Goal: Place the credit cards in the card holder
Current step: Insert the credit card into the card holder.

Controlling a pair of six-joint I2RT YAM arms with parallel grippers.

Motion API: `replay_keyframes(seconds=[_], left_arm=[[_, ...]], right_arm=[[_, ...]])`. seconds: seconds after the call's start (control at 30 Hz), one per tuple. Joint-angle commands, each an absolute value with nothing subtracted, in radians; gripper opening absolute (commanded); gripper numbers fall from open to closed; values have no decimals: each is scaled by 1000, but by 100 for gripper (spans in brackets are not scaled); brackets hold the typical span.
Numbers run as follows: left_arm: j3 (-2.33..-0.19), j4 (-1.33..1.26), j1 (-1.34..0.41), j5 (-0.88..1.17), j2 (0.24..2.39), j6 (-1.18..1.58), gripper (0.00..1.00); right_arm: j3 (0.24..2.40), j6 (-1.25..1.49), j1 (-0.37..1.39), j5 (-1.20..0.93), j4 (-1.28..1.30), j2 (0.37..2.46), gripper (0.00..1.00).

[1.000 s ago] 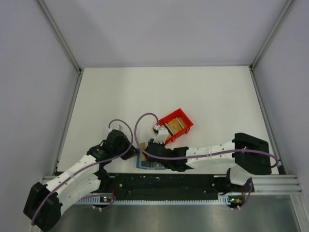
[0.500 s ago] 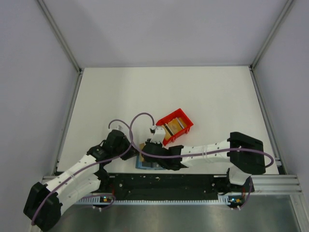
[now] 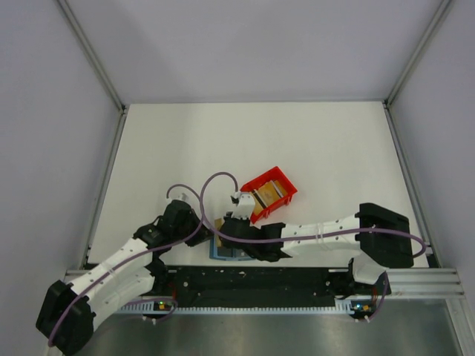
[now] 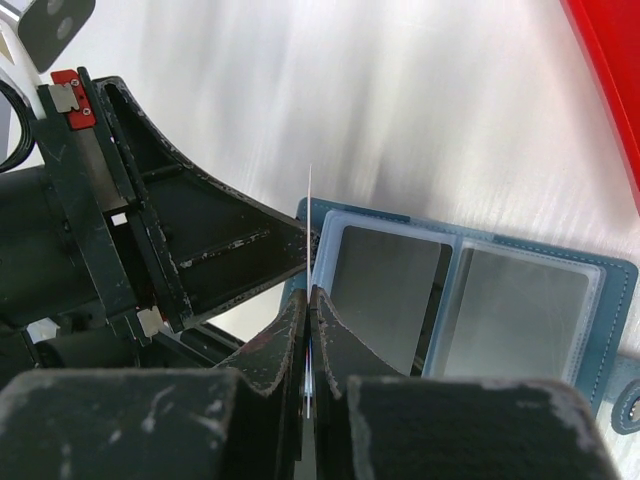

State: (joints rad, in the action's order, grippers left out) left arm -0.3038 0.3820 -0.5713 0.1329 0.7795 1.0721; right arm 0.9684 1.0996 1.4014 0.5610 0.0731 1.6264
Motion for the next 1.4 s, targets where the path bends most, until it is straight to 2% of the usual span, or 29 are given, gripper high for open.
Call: replay_keyframes(seconds=[0.0, 0.6, 0.87, 1.37], left_arm=[[-296, 359, -577, 126, 764, 1077, 0], [-293, 357, -575, 135, 755, 1078, 0], [-293, 359, -575, 132, 755, 1074, 0], [-305, 365, -575, 127, 750, 1058, 0]], right_arm=[[957, 1097, 1424, 592, 97, 1589, 0], [994, 1109, 1425, 548, 104, 1661, 0], [1060, 1103, 1430, 609, 268, 1664, 0], [1321, 1048, 1474, 735, 639, 1785, 0]])
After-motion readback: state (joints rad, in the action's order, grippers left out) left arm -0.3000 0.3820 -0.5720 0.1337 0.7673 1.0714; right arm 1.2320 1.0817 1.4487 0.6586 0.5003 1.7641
